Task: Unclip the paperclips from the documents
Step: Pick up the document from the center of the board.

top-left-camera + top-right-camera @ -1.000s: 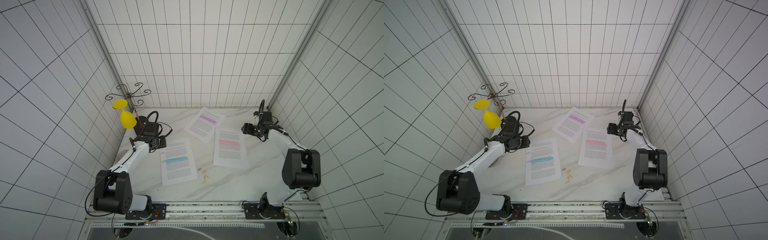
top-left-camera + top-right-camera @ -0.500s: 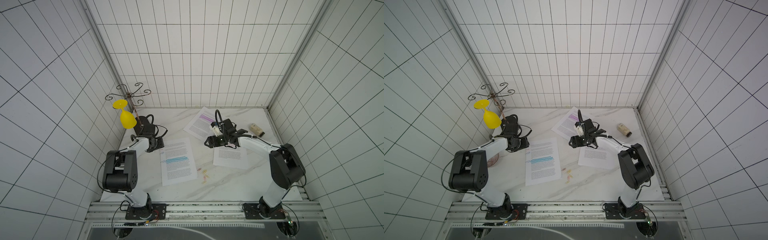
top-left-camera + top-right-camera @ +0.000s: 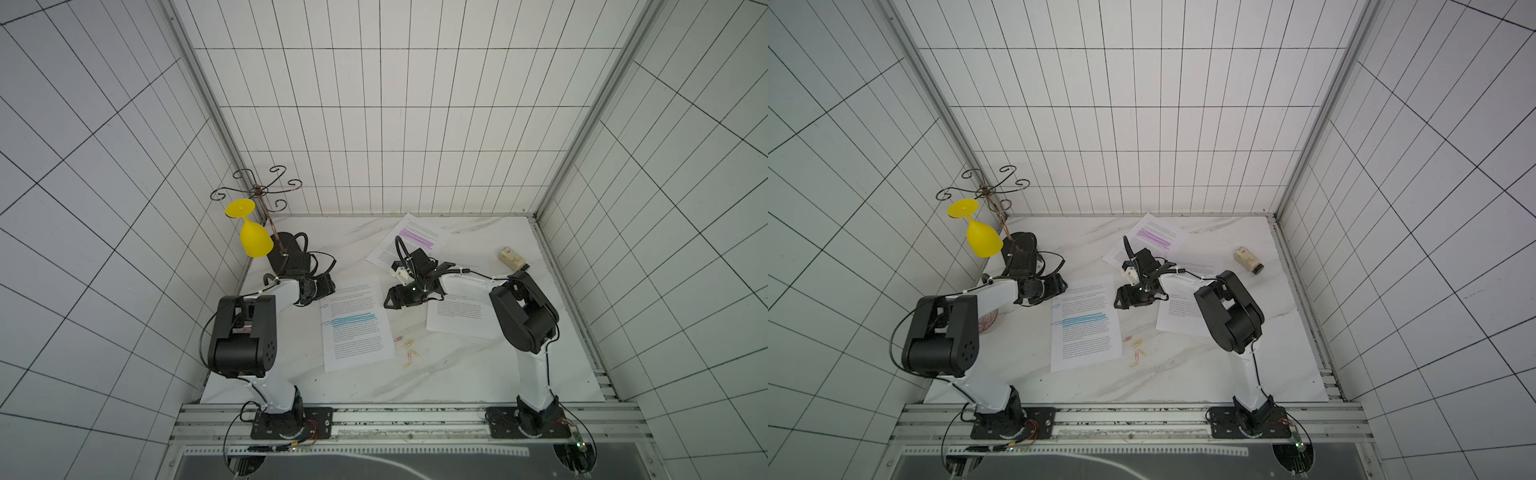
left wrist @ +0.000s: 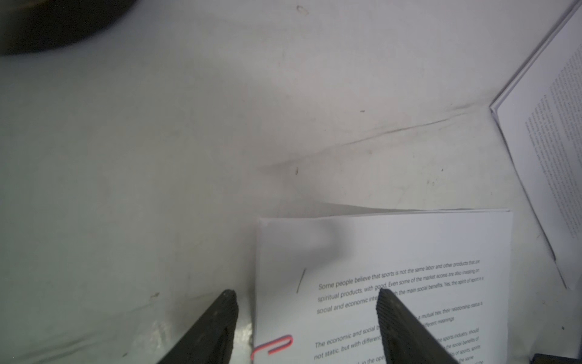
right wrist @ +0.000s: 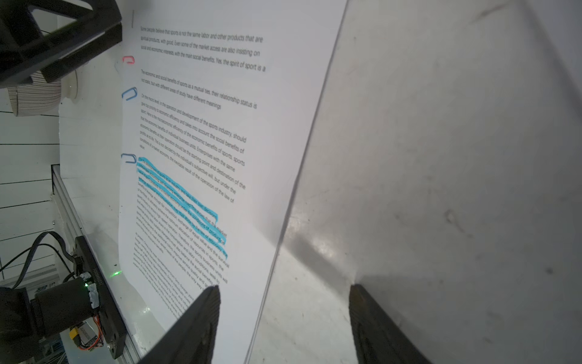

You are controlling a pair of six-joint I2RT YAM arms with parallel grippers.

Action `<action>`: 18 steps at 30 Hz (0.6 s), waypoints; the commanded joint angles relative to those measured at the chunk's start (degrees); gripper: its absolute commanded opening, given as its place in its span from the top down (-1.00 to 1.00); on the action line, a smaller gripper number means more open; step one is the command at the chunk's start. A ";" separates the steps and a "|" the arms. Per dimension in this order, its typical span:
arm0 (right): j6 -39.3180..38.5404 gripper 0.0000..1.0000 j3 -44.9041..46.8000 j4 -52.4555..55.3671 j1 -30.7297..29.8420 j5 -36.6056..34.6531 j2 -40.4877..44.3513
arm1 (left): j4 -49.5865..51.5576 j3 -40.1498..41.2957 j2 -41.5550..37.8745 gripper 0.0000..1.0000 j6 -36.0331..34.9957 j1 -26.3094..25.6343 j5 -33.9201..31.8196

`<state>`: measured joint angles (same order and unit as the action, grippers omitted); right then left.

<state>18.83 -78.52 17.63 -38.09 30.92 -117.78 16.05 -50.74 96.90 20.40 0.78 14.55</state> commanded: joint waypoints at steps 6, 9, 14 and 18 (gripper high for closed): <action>2.34 -0.24 -6.22 2.68 -2.32 2.93 -6.04 | 1.70 1.87 0.53 -0.40 2.74 0.27 11.26; 2.44 -0.21 -7.03 2.51 -2.57 3.52 -7.26 | 1.71 1.44 -0.85 -0.32 3.48 0.28 14.00; 3.14 -0.19 -8.57 1.74 -2.58 4.26 -8.77 | 1.07 0.19 -2.75 -0.05 4.08 0.59 16.27; 3.76 -0.19 -10.04 0.97 -2.60 5.38 -9.68 | 1.81 -1.62 -2.13 -0.02 3.07 0.68 17.09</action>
<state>21.65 -85.17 15.97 -39.81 37.19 -124.05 17.23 -50.50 95.48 23.79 1.34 29.15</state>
